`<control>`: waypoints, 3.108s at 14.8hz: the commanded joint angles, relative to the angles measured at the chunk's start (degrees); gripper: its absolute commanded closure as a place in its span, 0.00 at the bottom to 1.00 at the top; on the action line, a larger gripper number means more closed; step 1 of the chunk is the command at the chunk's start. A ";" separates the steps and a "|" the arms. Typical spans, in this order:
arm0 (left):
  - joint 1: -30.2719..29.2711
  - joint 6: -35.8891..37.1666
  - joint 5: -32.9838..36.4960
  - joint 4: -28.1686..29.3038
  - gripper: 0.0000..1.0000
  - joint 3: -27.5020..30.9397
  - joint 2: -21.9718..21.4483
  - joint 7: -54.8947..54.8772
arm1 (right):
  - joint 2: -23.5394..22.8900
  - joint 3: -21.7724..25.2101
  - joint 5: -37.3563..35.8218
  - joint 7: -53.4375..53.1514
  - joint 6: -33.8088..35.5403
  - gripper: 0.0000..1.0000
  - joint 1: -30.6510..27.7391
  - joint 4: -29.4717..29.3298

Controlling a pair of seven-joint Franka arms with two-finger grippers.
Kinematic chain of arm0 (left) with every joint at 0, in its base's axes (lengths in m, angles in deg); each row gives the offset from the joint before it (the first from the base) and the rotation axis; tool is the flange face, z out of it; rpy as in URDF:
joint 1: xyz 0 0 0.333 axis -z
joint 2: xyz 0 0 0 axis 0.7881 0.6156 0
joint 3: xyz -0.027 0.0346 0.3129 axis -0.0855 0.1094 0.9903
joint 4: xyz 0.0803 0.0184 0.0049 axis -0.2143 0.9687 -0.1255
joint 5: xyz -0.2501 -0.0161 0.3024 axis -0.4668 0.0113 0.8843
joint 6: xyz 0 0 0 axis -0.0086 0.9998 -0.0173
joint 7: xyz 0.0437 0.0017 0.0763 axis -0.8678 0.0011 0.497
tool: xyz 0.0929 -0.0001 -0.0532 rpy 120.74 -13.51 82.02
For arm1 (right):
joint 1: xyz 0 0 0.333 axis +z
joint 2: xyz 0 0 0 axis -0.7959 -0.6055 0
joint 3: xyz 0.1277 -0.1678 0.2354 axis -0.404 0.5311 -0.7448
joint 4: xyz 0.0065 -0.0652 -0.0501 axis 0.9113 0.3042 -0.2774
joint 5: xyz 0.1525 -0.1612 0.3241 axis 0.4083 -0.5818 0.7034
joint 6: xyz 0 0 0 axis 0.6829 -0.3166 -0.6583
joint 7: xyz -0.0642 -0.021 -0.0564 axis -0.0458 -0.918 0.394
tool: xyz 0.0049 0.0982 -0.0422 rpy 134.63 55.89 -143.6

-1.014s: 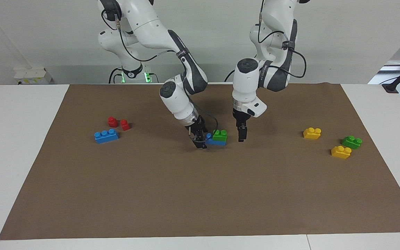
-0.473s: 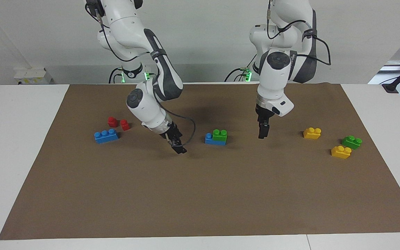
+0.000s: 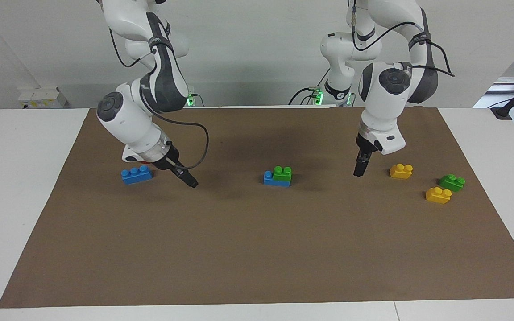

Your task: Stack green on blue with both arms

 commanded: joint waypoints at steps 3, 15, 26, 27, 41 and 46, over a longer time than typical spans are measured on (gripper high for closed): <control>-6.09 3.87 -0.61 -2.98 0.00 -0.31 -0.67 -23.67 | 6.67 -0.71 -8.24 15.39 8.51 0.00 -2.00 -2.90; -8.04 23.02 -0.70 -18.63 0.00 -0.22 1.45 -59.90 | 9.14 -0.71 -17.56 43.01 22.94 0.00 -5.34 -14.68; -8.04 37.89 -5.62 -28.30 0.00 -0.04 0.48 -66.70 | 9.50 -0.71 -18.71 42.57 25.22 0.00 -5.51 -13.80; -8.13 37.89 -6.40 -28.30 0.00 0.04 0.39 -66.52 | 9.67 -0.71 -18.71 42.49 25.57 0.00 -5.77 -13.72; -9.71 34.38 -8.26 -30.76 0.00 0.04 0.39 -70.21 | 9.85 -0.71 -18.71 42.14 26.10 0.00 -5.95 -13.37; -9.71 34.46 -8.34 -30.68 0.00 -0.13 0.21 -70.21 | 9.93 -0.71 -18.71 42.14 26.01 0.00 -6.04 -13.19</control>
